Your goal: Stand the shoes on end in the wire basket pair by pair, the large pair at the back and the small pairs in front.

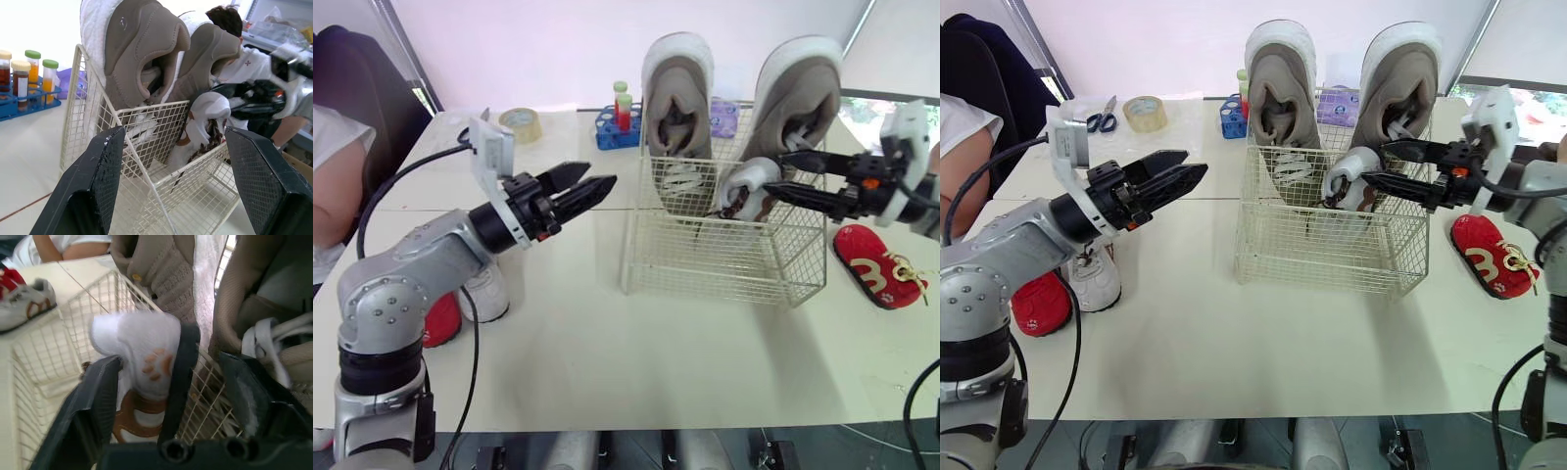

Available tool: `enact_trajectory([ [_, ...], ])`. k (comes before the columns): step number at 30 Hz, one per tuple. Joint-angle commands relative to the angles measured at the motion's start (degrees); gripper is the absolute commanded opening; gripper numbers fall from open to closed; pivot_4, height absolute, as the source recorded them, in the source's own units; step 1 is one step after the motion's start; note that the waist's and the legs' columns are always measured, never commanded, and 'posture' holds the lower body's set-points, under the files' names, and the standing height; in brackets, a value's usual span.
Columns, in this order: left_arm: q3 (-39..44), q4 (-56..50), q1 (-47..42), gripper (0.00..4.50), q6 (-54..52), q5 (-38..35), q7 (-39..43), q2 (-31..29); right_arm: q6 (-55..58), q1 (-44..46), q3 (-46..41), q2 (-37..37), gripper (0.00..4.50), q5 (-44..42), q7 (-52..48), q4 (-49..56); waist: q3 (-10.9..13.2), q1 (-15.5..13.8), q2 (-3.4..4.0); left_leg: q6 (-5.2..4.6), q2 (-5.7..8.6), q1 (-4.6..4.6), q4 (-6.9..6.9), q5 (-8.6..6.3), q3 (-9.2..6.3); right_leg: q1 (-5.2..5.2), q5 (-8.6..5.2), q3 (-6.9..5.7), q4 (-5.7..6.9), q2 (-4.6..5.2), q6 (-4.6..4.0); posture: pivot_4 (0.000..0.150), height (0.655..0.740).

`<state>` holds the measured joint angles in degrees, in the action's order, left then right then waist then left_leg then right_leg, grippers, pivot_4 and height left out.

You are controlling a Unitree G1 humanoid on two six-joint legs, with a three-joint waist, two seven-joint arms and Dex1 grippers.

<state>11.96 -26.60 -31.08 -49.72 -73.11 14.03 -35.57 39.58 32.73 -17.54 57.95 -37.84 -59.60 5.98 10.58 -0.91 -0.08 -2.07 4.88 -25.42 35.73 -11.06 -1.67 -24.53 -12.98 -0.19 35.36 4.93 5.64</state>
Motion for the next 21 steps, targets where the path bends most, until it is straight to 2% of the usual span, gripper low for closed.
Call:
enact_trajectory([
  [1, 0.96, 0.19, -0.07, 3.28, 0.13, -0.47, 0.98, -0.43, 5.87, -1.86, -6.86, 2.4, 3.26, -5.88, 1.72, 7.05, 0.0, 0.05, 0.0, 0.01, 0.0, 0.0, 0.01, -0.01, 0.0, 0.01, 0.0, 0.0, 0.0, 0.0, 0.0, 0.15, 0.74],
  [8, 0.89, 4.69, -1.3, 3.28, -0.09, 2.4, 4.9, -2.06, 12.64, -3.67, -16.28, 3.96, 3.26, -16.37, 3.94, 14.68, 0.0, 0.12, 0.0, 0.02, -0.01, 0.0, 0.14, -0.04, 0.0, 0.06, 0.0, 0.0, 0.03, 0.01, 0.0, 0.15, 0.74],
  [11, 1.46, 7.6, -2.71, 3.28, 0.33, 5.4, 6.58, -3.77, 13.62, -0.56, -15.42, 4.69, 3.26, -20.37, 5.36, 16.6, 0.0, 0.24, 0.01, 0.02, -0.05, 0.01, 0.15, -0.04, 0.03, 0.04, 0.0, 0.0, 0.05, 0.01, -0.01, 0.15, 0.74],
  [15, 1.46, 9.1, -3.8, 3.28, 0.8, 8.0, 8.58, -4.4, 12.9, -2.0, -11.64, 7.02, 3.26, -18.36, 4.36, 17.43, -0.01, 0.12, -0.01, 0.01, -0.1, 0.0, 0.14, -0.07, 0.03, 0.06, -0.01, -0.04, -0.02, 0.02, -0.02, 0.15, 0.74],
  [21, 1.69, 6.07, -3.36, 3.28, 0.93, 8.74, 9.55, -3.36, 7.19, -2.68, -3.7, 12.27, 3.26, -9.32, -0.76, 11.69, -0.01, 0.18, -0.01, -0.2, -0.08, -0.05, 0.22, -0.2, 0.24, 0.03, -0.01, -0.04, -0.11, 0.22, -0.02, 0.15, 0.74],
])
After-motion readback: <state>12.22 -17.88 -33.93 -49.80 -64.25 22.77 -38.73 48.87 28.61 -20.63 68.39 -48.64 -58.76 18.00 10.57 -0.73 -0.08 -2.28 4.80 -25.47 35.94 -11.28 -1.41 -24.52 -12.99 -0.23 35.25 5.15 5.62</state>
